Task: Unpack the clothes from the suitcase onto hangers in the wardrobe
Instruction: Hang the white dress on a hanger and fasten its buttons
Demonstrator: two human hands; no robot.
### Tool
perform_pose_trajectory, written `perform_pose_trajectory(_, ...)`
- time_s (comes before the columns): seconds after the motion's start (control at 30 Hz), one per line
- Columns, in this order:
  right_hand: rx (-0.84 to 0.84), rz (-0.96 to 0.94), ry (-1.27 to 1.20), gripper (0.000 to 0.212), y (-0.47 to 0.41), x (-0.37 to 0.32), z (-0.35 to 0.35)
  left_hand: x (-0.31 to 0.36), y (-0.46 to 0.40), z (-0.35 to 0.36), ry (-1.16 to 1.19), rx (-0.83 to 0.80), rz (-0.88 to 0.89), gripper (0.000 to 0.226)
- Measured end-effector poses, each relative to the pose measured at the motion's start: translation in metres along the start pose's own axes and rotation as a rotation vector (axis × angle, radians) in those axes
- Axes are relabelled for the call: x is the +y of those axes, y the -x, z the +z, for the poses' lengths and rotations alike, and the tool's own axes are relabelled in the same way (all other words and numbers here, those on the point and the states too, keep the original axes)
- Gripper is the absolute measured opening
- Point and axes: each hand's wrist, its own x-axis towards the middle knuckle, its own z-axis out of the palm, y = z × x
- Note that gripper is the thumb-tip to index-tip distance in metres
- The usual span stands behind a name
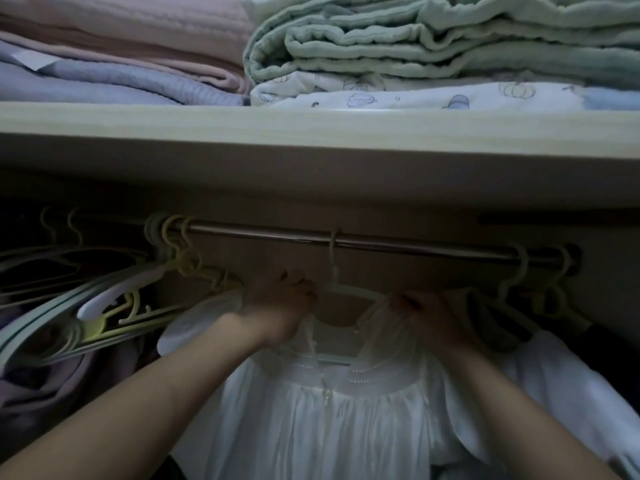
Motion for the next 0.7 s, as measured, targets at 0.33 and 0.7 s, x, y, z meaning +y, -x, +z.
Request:
perform_pose_trajectory(0.33,-0.275,-0.323,0.995,0.039,0.015,-0.051,0.038,-0.004,-0.008,0.009,0.129,0.17,0.069,0.035)
perform_pose_trajectory(0.7,-0.347,-0.149,1.138,0.036,0.004,-0.058,0.049,0.005,-0.015,-0.001,0.386,-0.083,-0.214,0.028)
